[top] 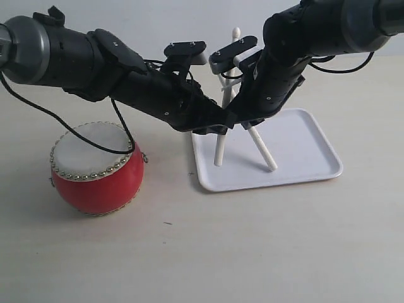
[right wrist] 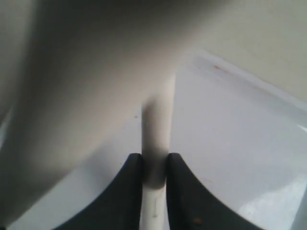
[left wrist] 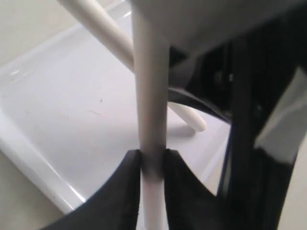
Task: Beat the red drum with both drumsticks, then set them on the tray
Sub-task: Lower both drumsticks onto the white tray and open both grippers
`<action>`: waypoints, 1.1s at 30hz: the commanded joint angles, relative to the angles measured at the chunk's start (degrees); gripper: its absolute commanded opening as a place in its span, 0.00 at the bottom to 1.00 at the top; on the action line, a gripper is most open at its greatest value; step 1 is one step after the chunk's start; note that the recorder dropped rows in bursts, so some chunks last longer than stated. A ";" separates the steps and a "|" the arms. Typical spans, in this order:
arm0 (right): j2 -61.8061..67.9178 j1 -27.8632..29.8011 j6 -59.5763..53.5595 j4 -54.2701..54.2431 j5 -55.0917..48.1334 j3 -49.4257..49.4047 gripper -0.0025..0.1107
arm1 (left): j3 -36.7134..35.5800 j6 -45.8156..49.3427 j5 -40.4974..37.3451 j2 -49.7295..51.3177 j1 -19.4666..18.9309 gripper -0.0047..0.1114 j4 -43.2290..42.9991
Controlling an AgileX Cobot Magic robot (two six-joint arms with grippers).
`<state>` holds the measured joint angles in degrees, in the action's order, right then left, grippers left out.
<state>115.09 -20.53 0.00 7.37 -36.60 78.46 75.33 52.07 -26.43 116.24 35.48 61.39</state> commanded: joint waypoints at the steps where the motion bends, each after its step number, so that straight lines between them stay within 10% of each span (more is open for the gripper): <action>1: 1.17 0.34 0.00 0.65 2.34 -0.33 0.02 | 1.96 0.47 -1.39 1.68 0.09 0.04 0.80; 33: 5.80 0.34 1.76 1.00 3.54 -0.33 0.02 | 3.43 -3.02 -3.22 6.41 -0.04 0.04 1.08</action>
<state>120.98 -20.31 0.88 8.75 -34.16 78.32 78.41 49.96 -28.37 122.97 35.38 62.29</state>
